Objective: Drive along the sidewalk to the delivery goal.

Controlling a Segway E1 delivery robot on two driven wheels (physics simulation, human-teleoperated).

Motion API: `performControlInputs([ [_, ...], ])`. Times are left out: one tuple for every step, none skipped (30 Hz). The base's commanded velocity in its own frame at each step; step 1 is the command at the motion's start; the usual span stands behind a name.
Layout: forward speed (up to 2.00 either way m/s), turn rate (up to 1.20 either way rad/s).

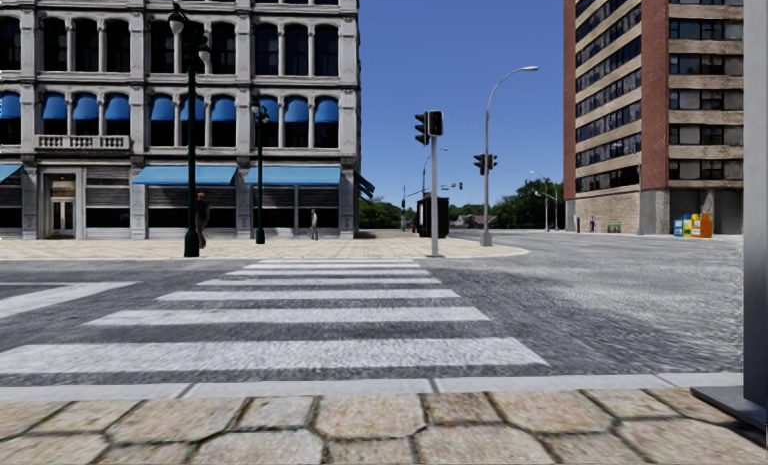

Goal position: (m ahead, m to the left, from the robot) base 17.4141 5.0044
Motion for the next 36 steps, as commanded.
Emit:
performControlInputs([
  [1.89,0.23],
  [1.89,0.23],
  [1.89,0.23],
  [1.89,0.23],
  [1.89,0.23],
  [1.89,0.23],
  [1.89,0.23],
  [1.89,0.23],
  [1.89,0.23],
  [1.89,0.23],
  [1.89,0.23],
  [1.89,0.24],
  [1.89,0.26],
  [1.89,0.26],
  [1.89,0.28],
  [1.89,0.31],
  [1.89,0.34],
  [1.89,0.34],
  [1.89,0.36],
  [1.89,0.36],
  [1.89,0.36],
  [1.89,0.36],
  [1.89,0.36],
  [1.89,0.36],
  [1.89,0.32],
  [1.89,0.32],
  [1.89,0.19],
  [1.89,0.03],
  [1.89,0.00],
  [1.89,0.00],
  [1.89,0.00],
  [1.89,0.00],
  [1.89,0.00],
  [1.89,0.00],
  [1.89,0.00],
  [1.89,0.00],
])
